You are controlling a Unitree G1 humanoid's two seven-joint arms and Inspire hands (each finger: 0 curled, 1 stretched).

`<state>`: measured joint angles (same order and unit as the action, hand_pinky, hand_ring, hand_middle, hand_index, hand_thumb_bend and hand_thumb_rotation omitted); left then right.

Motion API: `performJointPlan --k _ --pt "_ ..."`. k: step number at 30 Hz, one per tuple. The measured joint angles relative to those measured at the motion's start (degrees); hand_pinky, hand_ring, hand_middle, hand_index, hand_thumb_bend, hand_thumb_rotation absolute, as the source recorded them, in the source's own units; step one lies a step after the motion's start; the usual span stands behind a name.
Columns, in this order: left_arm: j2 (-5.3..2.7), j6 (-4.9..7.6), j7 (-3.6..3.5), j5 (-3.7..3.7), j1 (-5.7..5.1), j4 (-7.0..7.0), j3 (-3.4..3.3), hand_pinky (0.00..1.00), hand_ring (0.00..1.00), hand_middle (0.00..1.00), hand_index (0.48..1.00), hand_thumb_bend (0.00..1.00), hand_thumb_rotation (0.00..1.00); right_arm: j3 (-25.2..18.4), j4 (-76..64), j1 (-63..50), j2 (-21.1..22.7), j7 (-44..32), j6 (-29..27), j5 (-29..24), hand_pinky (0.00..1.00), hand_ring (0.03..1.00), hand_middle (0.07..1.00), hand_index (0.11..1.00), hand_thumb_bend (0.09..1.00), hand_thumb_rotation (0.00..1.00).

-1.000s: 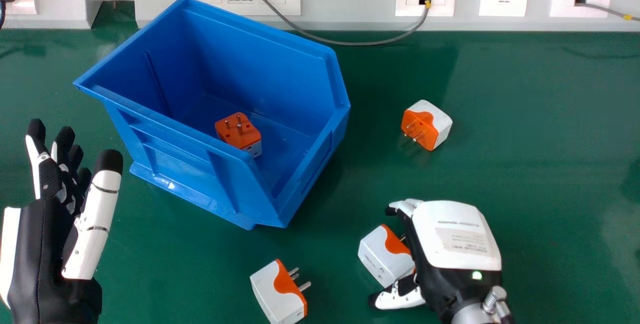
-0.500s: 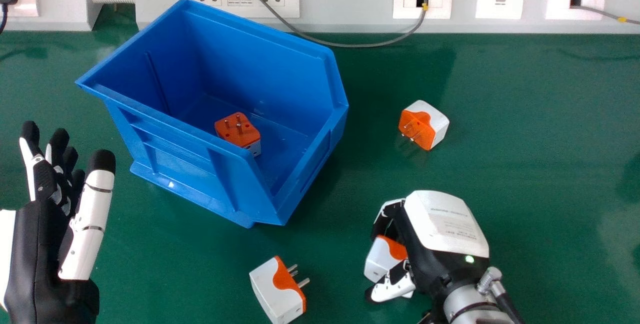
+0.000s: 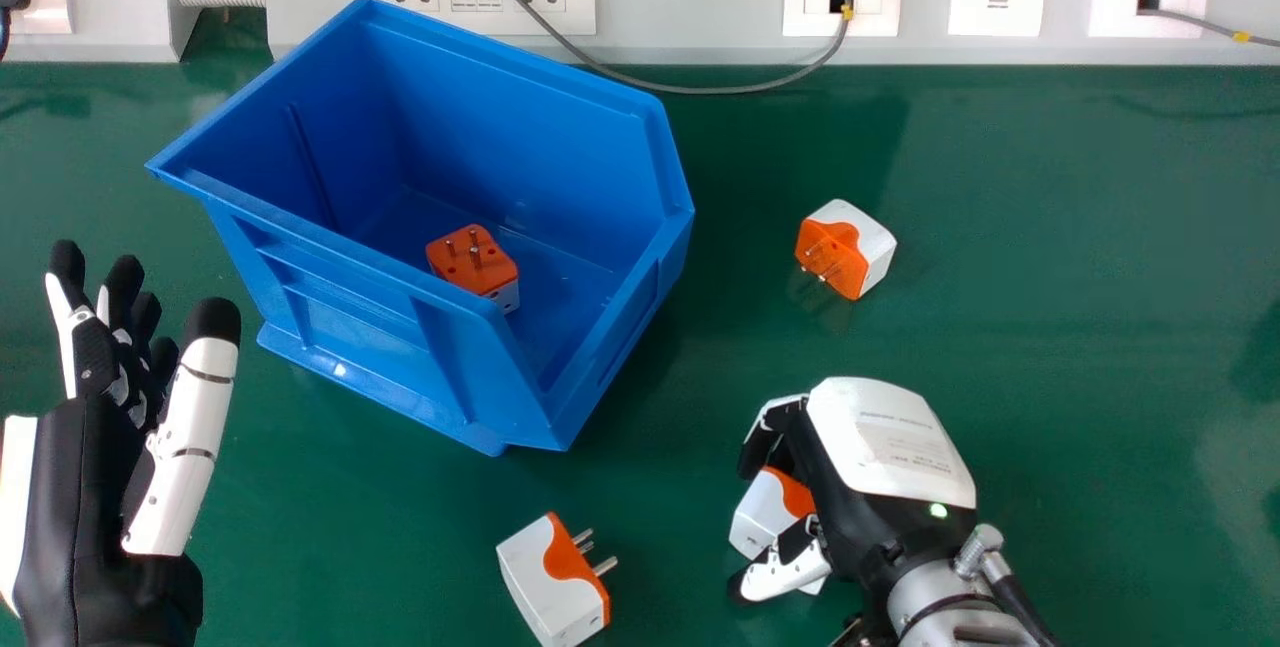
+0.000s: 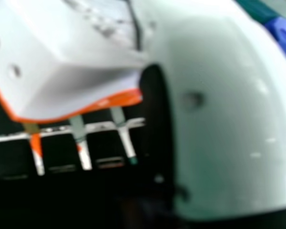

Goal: Pick all objects and put in blue box

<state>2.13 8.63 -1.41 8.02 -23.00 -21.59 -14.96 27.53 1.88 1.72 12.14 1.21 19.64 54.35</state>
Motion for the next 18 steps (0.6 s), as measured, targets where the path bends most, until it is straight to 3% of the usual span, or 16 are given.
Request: performJointPlan --k 3,6,9,10,11,13,18 --pt "0.00 -0.01 -0.10 0.06 0.25 0.01 0.00 1.00 1.00 1.00 1.000 0.49 0.59 0.56 0.01 0.33 0.31 0.00 0.24 0.71 0.33 0.477 0.647 0.548 0.478 0.00" --pt "0.00 -0.01 -0.34 0.49 0.32 0.01 -0.01 1.00 1.00 1.00 1.000 0.50 0.57 0.99 0.14 0.38 0.67 0.96 -0.21 1.27 0.42 0.625 0.756 0.644 0.453 0.00" --pt "-0.01 -0.01 -0.45 1.02 0.36 0.01 0.00 1.00 1.00 1.00 1.000 0.49 0.54 1.06 0.31 0.28 0.83 2.82 -0.33 1.91 0.43 0.641 0.766 0.661 0.450 0.00" --pt "0.00 -0.01 -0.47 1.08 0.36 0.00 0.00 1.00 1.00 1.00 1.000 0.49 0.54 1.10 0.22 0.28 0.77 3.05 0.17 2.55 0.44 0.633 0.761 0.649 0.702 0.00" --pt "0.00 -0.01 -0.48 1.08 0.35 0.00 0.00 1.00 1.00 1.00 1.000 0.50 0.54 1.19 -0.03 0.28 0.69 3.05 1.06 3.04 0.44 0.629 0.755 0.642 0.821 0.00" --pt "0.00 -0.01 -0.55 1.10 0.31 -0.01 -0.02 1.00 1.00 1.00 1.000 0.51 0.54 1.41 -0.75 0.29 0.85 2.97 2.35 5.00 0.42 0.622 0.755 0.647 0.881 0.00" --pt "-0.01 -0.58 -0.57 1.13 0.23 -0.32 0.00 1.00 1.00 1.00 1.000 0.50 0.54 0.31 -5.18 0.26 1.27 1.70 4.40 5.34 0.39 0.587 0.717 0.626 0.803 0.00"
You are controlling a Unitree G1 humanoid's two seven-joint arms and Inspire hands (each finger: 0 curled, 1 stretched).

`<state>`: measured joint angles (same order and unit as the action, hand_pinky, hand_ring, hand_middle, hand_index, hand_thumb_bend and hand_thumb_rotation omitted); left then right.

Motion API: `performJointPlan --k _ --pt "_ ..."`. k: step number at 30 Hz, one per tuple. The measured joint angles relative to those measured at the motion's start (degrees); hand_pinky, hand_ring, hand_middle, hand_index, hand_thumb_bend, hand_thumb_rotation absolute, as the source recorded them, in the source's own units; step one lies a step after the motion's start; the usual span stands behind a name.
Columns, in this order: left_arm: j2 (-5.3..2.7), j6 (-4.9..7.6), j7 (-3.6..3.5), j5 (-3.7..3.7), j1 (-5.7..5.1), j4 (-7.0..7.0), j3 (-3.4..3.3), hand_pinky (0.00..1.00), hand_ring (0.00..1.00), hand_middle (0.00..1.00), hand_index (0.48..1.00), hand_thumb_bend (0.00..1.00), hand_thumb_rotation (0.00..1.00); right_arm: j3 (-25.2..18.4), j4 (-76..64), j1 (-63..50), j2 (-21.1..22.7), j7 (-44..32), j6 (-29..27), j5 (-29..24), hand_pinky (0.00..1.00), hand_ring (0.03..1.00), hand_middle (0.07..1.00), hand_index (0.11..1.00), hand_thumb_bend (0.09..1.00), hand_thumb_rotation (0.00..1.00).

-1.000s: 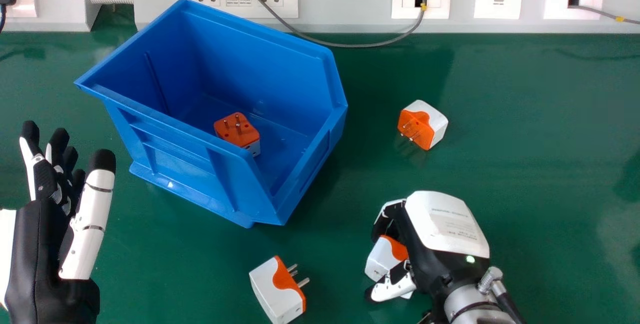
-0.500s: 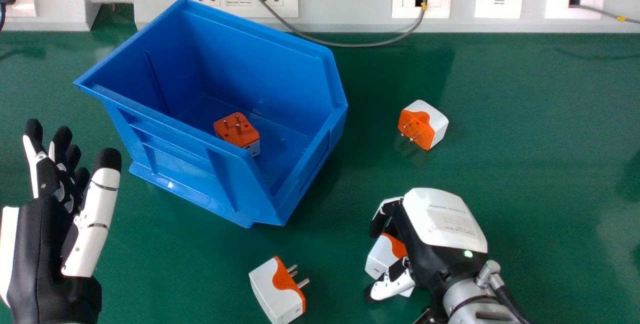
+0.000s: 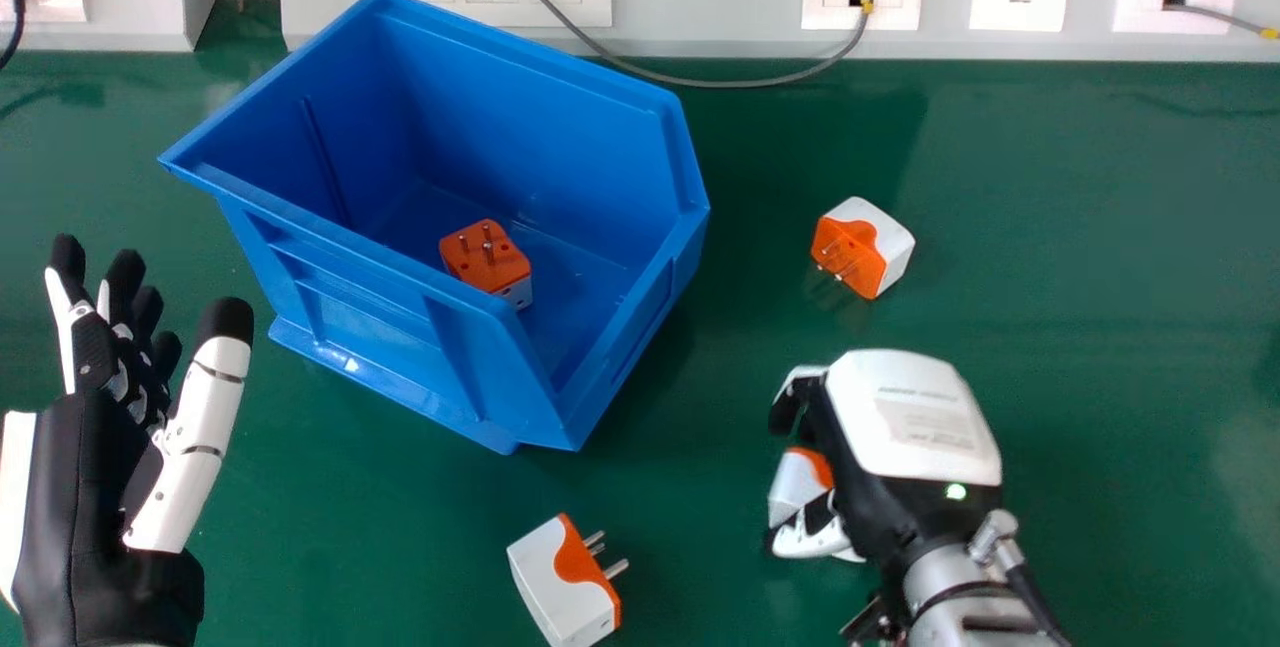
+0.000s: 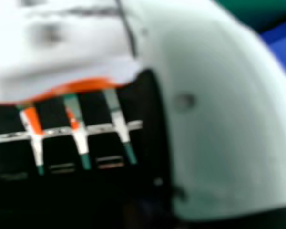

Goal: Pick all objects and put in blue box

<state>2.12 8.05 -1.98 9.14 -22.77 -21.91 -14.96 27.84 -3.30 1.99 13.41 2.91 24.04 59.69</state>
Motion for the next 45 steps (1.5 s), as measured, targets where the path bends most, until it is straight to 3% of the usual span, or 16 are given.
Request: performJointPlan --k 4,5,6,8,12,17,20,23,27,30,31,32,33,36,40,45 --pt "-0.03 -0.04 0.05 -0.06 -0.08 -0.09 0.04 1.00 1.00 1.00 1.000 0.47 0.54 -0.27 -2.19 -0.23 -0.17 -0.40 -0.05 -0.76 0.39 0.609 0.738 0.698 0.780 0.00" --pt "-0.03 -0.04 0.14 -0.07 -0.15 -0.12 0.03 1.00 1.00 1.00 1.000 0.47 0.53 -0.36 -2.70 -0.39 -0.37 -0.60 -0.03 -0.89 0.41 0.578 0.713 0.687 0.614 0.00" --pt "-0.03 -0.04 0.20 -0.07 -0.22 -0.16 0.03 1.00 1.00 1.00 1.000 0.48 0.54 -0.47 -3.29 -0.54 -0.51 -0.84 -0.02 -1.00 0.42 0.572 0.709 0.711 0.531 0.00" --pt "-0.02 -0.02 0.18 -0.05 -0.36 -0.22 0.01 1.00 1.00 1.00 1.000 0.49 0.53 -0.71 -3.86 -0.57 -0.59 -0.87 -0.51 -1.24 0.43 0.605 0.748 0.736 0.468 0.00" --pt "-0.01 -0.02 -0.26 0.04 -0.56 -0.24 0.01 1.00 1.00 1.00 1.000 0.48 0.52 -1.29 -3.88 -0.88 -0.48 -0.23 -2.41 -2.98 0.43 0.615 0.756 0.705 0.447 0.00" --pt "-0.02 -0.03 -0.25 -0.01 -0.64 -0.50 0.00 1.00 1.00 1.00 1.000 0.49 0.54 -1.30 -3.88 -1.16 0.03 0.36 -3.46 -2.95 0.43 0.590 0.727 0.668 0.446 0.00" --pt "-0.03 -0.08 -0.10 -0.04 -0.61 -0.71 0.02 1.00 1.00 1.00 1.000 0.46 0.52 -1.32 -3.89 -1.15 0.06 -0.16 -3.30 -2.93 0.43 0.614 0.759 0.676 0.446 0.00" --pt "-0.04 -0.08 0.11 -0.07 -0.61 -0.91 0.02 1.00 1.00 1.00 1.000 0.44 0.53 -1.47 -4.39 -1.15 0.47 -2.43 -3.36 -3.13 0.43 0.568 0.694 0.634 0.444 0.00" --pt "-0.02 -0.07 0.18 -0.08 -0.62 -0.94 0.00 1.00 1.00 1.00 1.000 0.45 0.54 -2.50 -7.51 -1.25 1.57 -9.92 -2.59 -4.95 0.32 0.454 0.557 0.536 0.481 0.00" --pt "-0.02 -0.10 0.21 -0.05 -0.63 -0.96 -0.01 1.00 1.00 1.00 1.000 0.46 0.53 -3.54 -11.45 -1.93 2.35 -15.23 -1.01 -5.67 0.33 0.465 0.581 0.495 0.487 0.00" --pt "-0.02 -0.11 0.22 -0.04 -0.61 -0.97 -0.01 1.00 1.00 1.00 1.000 0.46 0.53 -3.77 -12.52 -2.17 2.76 -16.49 -0.87 -5.69 0.39 0.526 0.631 0.492 0.497 0.04" --pt "-0.02 -0.11 0.21 -0.04 -0.61 -0.98 0.00 1.00 1.00 1.00 1.000 0.46 0.53 -4.01 -13.45 -2.47 3.10 -17.50 -0.86 -5.70 0.48 0.608 0.698 0.598 0.687 0.03" --pt "-0.02 -0.12 0.20 -0.05 -0.60 -0.98 0.01 1.00 1.00 1.00 1.000 0.46 0.54 -4.10 -14.12 -2.72 3.65 -18.43 -0.87 -5.60 0.55 0.682 0.750 0.673 0.804 0.01" --pt "-0.01 -0.12 0.20 -0.08 -0.59 -0.98 0.01 1.00 1.00 1.00 1.000 0.44 0.53 -4.04 -15.22 -2.95 6.74 -20.90 -1.75 -4.64 0.69 0.802 0.840 0.783 0.961 0.08" --pt "0.02 -0.12 0.23 -0.11 -0.51 -0.97 0.00 1.00 1.00 1.00 1.000 0.45 0.53 -4.06 -16.41 -3.01 9.66 -23.38 -2.47 -2.73 0.81 0.901 0.928 0.871 0.999 0.18" --pt "0.06 -0.15 0.18 -0.06 -0.35 -0.97 -0.01 1.00 1.00 1.00 1.000 0.45 0.54 -4.05 -16.96 -3.01 10.68 -24.66 -3.63 -2.11 0.84 0.930 0.954 0.894 1.000 0.21"
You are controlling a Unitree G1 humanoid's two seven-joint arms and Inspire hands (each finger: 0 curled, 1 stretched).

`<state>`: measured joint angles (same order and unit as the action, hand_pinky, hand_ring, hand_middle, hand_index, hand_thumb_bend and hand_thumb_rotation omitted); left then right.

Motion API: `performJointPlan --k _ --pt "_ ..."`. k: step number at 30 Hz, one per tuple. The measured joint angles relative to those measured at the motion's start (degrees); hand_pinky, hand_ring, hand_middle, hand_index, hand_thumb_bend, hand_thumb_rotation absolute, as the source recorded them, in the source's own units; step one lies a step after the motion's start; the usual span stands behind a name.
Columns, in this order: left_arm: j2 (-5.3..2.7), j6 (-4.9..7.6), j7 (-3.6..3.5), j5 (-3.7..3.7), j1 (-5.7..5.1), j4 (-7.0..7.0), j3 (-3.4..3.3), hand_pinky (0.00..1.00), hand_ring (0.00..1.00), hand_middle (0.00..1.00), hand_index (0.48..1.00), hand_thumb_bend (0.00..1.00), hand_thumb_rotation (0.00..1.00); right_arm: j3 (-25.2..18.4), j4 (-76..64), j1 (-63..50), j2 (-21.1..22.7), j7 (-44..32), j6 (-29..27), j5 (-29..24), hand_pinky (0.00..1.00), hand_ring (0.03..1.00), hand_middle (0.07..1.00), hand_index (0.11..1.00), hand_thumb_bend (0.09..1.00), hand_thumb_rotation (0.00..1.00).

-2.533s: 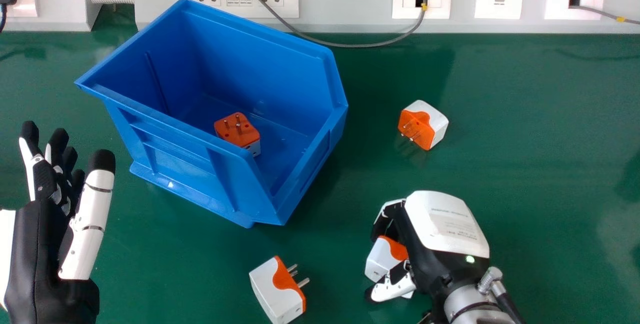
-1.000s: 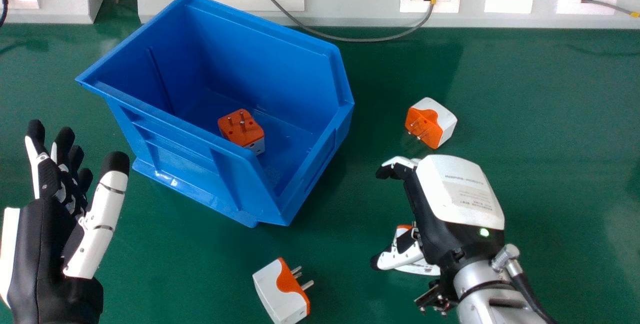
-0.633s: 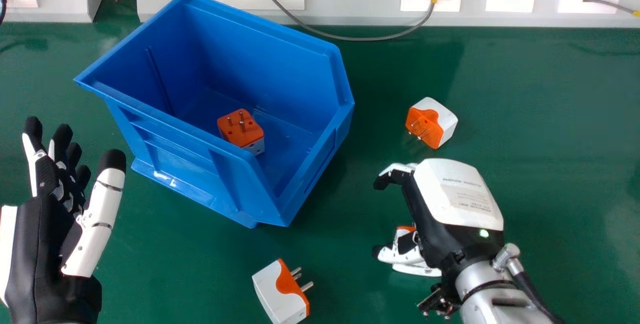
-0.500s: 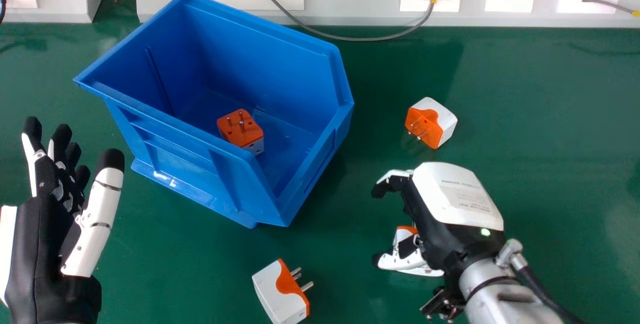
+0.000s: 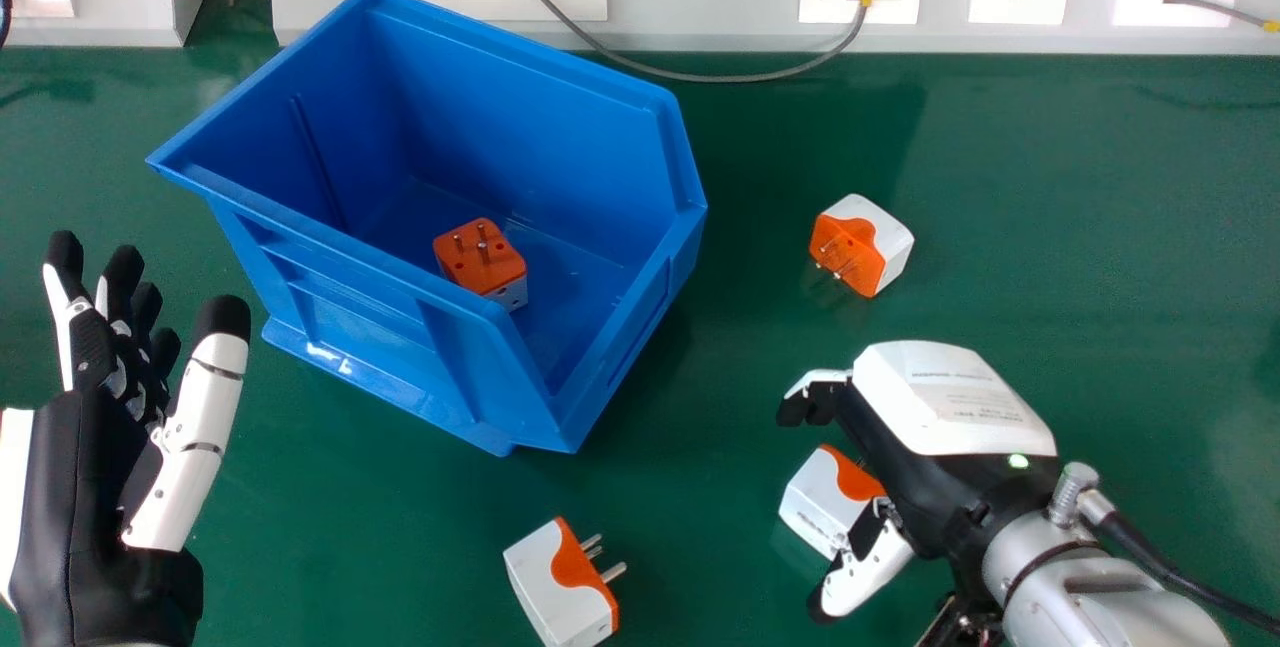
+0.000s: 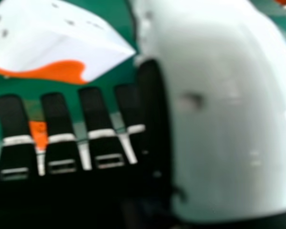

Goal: Pick all objects and put in blue box

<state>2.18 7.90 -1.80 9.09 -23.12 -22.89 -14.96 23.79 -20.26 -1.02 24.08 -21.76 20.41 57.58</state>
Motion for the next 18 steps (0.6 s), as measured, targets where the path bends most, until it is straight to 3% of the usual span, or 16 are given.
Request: performJointPlan --k 6,10,15,16,18 --pt "0.29 -0.01 0.03 -0.08 0.10 0.00 0.00 1.00 1.00 1.00 1.000 0.48 0.57 -0.18 0.01 0.00 0.19 -0.01 -0.57 1.40 0.85 0.939 0.962 0.903 1.000 0.21" --pt "0.41 0.00 0.00 -0.04 0.19 0.00 -0.02 1.00 1.00 1.00 1.000 0.45 0.55 -0.53 0.27 0.00 -0.07 0.23 -0.45 1.68 0.76 0.867 0.910 0.857 0.995 0.15" --pt "0.43 -0.05 0.06 -0.10 0.24 -0.03 -0.01 1.00 1.00 1.00 1.000 0.46 0.55 -0.64 2.47 -0.53 -2.15 4.44 -0.33 1.66 0.62 0.750 0.796 0.738 0.945 0.02" --pt "0.46 -0.11 0.08 -0.09 0.25 -0.04 -0.02 1.00 1.00 1.00 1.000 0.46 0.55 -0.77 2.85 -0.79 -2.68 5.65 -0.51 1.46 0.55 0.693 0.753 0.694 0.884 0.01" --pt "0.49 -0.36 0.06 -0.07 0.34 -0.04 -0.02 1.00 1.00 1.00 1.000 0.46 0.54 -1.05 4.71 -1.06 -3.97 9.10 -1.04 1.27 0.38 0.520 0.603 0.612 0.614 0.00"
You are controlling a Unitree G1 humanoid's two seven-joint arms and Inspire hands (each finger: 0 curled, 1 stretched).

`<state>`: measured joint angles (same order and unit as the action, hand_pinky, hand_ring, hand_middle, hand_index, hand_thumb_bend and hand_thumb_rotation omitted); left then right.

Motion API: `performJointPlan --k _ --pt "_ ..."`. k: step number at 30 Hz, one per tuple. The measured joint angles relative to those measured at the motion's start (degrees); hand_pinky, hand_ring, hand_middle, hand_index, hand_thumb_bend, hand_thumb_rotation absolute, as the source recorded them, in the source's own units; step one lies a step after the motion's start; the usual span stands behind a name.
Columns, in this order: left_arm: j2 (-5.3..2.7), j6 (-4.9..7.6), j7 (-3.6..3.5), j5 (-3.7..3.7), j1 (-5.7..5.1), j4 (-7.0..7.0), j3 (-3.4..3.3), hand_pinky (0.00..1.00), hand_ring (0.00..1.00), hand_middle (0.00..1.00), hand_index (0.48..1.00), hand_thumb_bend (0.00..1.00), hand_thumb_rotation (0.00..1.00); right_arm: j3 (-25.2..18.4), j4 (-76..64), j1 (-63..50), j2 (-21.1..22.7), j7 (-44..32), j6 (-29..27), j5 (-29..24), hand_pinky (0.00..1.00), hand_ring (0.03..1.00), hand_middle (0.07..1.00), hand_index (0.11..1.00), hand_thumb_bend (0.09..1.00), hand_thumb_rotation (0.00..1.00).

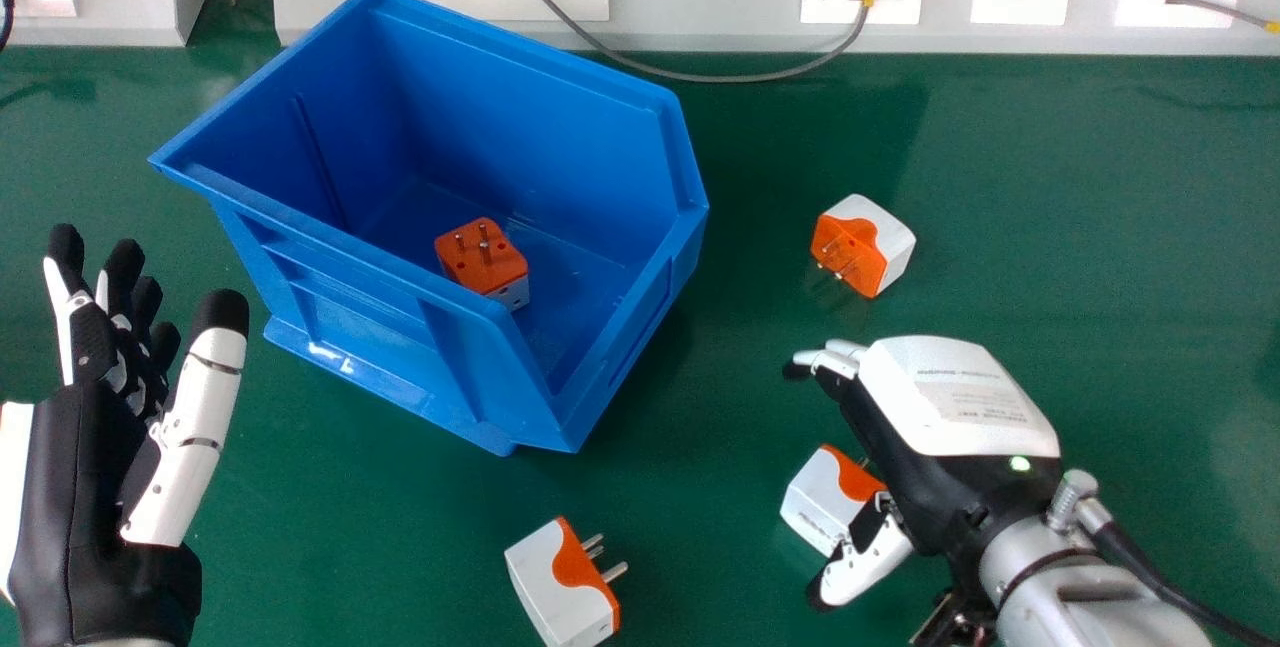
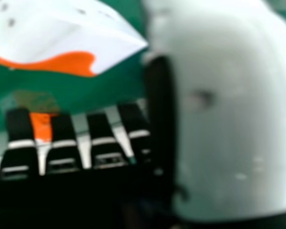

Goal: Pick all objects and put in blue box

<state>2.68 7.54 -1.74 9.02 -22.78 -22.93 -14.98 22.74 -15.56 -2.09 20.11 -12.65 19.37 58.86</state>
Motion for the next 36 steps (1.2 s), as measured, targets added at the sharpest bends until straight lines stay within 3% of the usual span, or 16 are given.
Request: performJointPlan --k 4,6,8,14,15,17,23,25,29,33,36 --pt "0.09 -0.09 -0.02 0.02 0.28 0.00 -0.01 1.00 1.00 1.00 1.000 0.47 0.54 0.02 5.53 -0.07 -0.66 7.25 -2.44 0.03 0.34 0.480 0.588 0.508 0.501 0.00" --pt "0.13 -0.15 0.06 -0.09 0.51 -0.04 -0.01 1.00 1.00 1.00 1.000 0.45 0.54 0.06 8.02 0.01 -0.64 9.86 -4.20 -0.07 0.33 0.476 0.602 0.513 0.488 0.00" --pt "0.16 -0.35 0.15 -0.12 0.60 -0.13 -0.02 1.00 1.00 1.00 1.000 0.43 0.54 0.12 9.78 0.27 -0.46 10.75 -5.57 -0.10 0.39 0.451 0.664 0.505 0.485 0.00" --pt "0.15 -0.68 0.61 -0.15 0.63 -0.42 -0.02 1.00 1.00 1.00 1.000 0.44 0.54 0.09 12.34 1.58 0.52 11.41 -8.14 -0.36 0.36 0.507 0.721 0.526 0.477 0.00" --pt "0.15 -0.69 0.64 -0.14 0.64 -0.54 -0.02 1.00 1.00 1.00 1.000 0.44 0.54 0.08 12.89 1.78 0.55 11.93 -8.65 -0.39 0.40 0.610 0.780 0.626 0.463 0.00" --pt "0.15 -0.69 0.72 -0.25 0.66 -0.67 0.03 1.00 1.00 1.00 1.000 0.44 0.54 0.08 14.03 2.13 0.64 13.27 -9.59 -0.44 0.43 0.695 0.836 0.713 0.451 0.00" --pt "0.15 -0.85 0.81 -0.69 0.69 -0.98 0.02 1.00 1.00 1.00 1.000 0.43 0.55 0.03 16.31 3.42 0.73 14.07 -10.23 -0.80 0.44 0.656 0.785 0.679 0.449 0.00" --pt "0.15 -1.40 1.02 -1.21 0.66 -1.40 0.04 1.00 1.00 1.00 1.000 0.42 0.55 -0.07 16.38 3.60 0.71 14.06 -10.22 -1.15 0.43 0.629 0.750 0.609 0.448 0.00" --pt "0.13 -1.93 1.01 -1.14 0.59 -2.45 0.04 1.00 1.00 1.00 1.000 0.38 0.51 -0.45 16.33 3.65 0.46 14.04 -9.90 -2.46 0.43 0.598 0.703 0.500 0.473 0.00" --pt "0.12 -2.02 0.88 -1.11 0.60 -2.58 0.07 1.00 1.00 1.00 1.000 0.40 0.51 -0.56 15.59 3.65 0.37 13.75 -9.15 -2.81 0.43 0.539 0.650 0.488 0.476 0.00" --pt "0.12 -2.10 0.69 -1.10 0.59 -2.58 0.08 1.00 1.00 1.00 1.000 0.40 0.52 -0.63 15.31 3.65 0.42 13.75 -9.15 -3.40 0.43 0.557 0.669 0.486 0.476 0.00"
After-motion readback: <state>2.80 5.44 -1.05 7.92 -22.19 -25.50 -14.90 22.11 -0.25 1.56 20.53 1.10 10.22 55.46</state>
